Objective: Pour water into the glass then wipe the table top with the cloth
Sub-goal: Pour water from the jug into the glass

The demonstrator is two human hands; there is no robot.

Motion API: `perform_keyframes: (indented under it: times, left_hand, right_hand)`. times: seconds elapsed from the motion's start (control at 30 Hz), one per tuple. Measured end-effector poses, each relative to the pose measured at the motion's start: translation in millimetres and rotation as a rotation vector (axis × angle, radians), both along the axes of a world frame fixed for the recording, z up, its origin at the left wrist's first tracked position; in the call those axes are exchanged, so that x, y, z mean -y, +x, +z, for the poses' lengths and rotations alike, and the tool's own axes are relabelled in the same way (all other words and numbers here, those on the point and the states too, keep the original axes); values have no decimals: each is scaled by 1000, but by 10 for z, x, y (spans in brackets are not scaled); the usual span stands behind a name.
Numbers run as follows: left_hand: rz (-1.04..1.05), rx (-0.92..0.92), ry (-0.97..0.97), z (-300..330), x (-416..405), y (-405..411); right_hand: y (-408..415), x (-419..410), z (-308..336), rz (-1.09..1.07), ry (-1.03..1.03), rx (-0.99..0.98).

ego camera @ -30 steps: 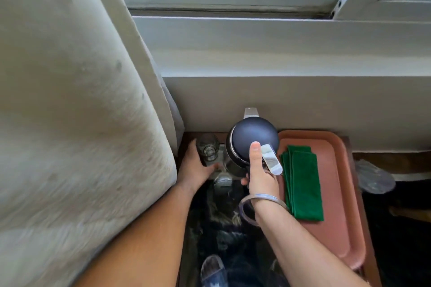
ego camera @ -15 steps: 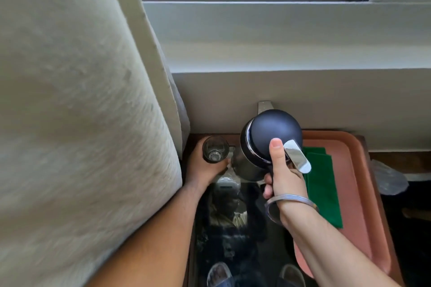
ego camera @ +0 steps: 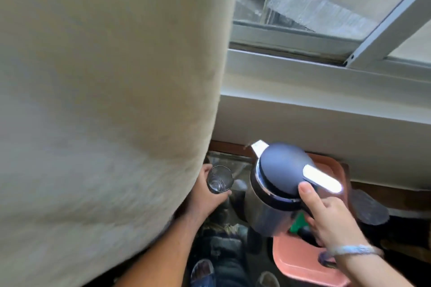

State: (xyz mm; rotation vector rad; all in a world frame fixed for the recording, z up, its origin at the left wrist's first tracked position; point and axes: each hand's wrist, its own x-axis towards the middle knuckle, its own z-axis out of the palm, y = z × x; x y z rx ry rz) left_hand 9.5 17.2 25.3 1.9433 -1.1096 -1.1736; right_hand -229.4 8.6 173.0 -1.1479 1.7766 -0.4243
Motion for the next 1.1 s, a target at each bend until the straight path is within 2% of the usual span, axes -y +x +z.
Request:
perform_keyframes:
  times: [0.13, 0.23, 0.5, 0.8, 1.1]
  left_hand:
    - [-84, 48, 19, 674, -388, -193]
    - [-128, 0, 31, 1210, -633, -349]
    - [-140, 11, -69, 2263, -1237, -624]
    - [-179, 142, -142, 2996, -1355, -695]
    - [-159, 187, -220, 3106, -1357, -718]
  right_hand:
    - [-232, -289, 937, 244, 43, -69]
    - [-403, -440, 1569, 433, 30, -193]
    - [-600, -669, 2771, 686, 3, -431]
    - [-422, -561, 3309, 871, -65, -693]
    - [-229, -451, 3541, 1027, -111, -893]
